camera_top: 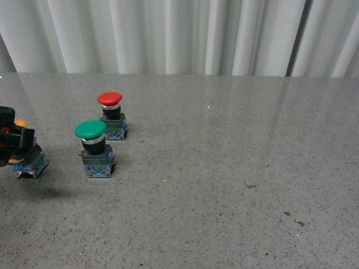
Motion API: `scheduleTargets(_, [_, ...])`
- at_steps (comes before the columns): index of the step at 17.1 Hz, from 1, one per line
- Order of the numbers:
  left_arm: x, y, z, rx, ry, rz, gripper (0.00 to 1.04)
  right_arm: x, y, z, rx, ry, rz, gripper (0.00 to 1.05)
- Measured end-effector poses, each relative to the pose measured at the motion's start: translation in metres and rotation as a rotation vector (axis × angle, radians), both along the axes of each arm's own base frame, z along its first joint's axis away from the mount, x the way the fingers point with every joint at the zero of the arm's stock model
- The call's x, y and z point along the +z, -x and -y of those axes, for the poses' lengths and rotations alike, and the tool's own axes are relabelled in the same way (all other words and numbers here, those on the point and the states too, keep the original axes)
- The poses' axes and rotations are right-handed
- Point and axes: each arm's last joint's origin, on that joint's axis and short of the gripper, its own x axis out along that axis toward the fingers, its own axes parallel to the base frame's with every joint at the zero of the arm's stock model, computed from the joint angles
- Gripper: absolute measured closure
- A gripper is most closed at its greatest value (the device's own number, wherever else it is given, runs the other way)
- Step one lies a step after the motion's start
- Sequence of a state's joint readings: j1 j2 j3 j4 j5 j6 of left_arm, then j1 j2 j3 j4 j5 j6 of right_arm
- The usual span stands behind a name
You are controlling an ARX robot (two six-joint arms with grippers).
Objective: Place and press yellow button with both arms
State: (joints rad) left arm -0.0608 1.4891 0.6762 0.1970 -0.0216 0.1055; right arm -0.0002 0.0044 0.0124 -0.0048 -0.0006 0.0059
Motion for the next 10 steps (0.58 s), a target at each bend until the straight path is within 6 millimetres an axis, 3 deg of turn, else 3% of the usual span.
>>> scheduleTargets(1, [0.010,0.006,-0.001,0.006,0.000,0.014,0.67,0.000,0.000,0.000,0.000,0.000,0.000,0.07])
scheduleTargets(2, [0.061,0.022,0.026,-0.070,0.067,0.132,0.68,0.000,0.000,0.000,0.000,0.000,0.000,0.07])
scheduleTargets(3, [0.119,0.023,0.079,-0.188,0.128,0.301,0.68,0.000,0.000,0.000,0.000,0.000,0.000,0.07])
scheduleTargets(4, [0.120,0.013,0.108,-0.238,0.146,0.286,0.68,0.000,0.000,0.000,0.000,0.000,0.000,0.07])
scheduleTargets(5, [0.111,0.004,0.120,-0.240,0.140,0.256,0.68,0.000,0.000,0.000,0.000,0.000,0.000,0.07])
scheduleTargets(10, [0.072,-0.018,0.153,-0.255,0.157,0.138,0.68,0.000,0.000,0.000,0.000,0.000,0.000,0.07])
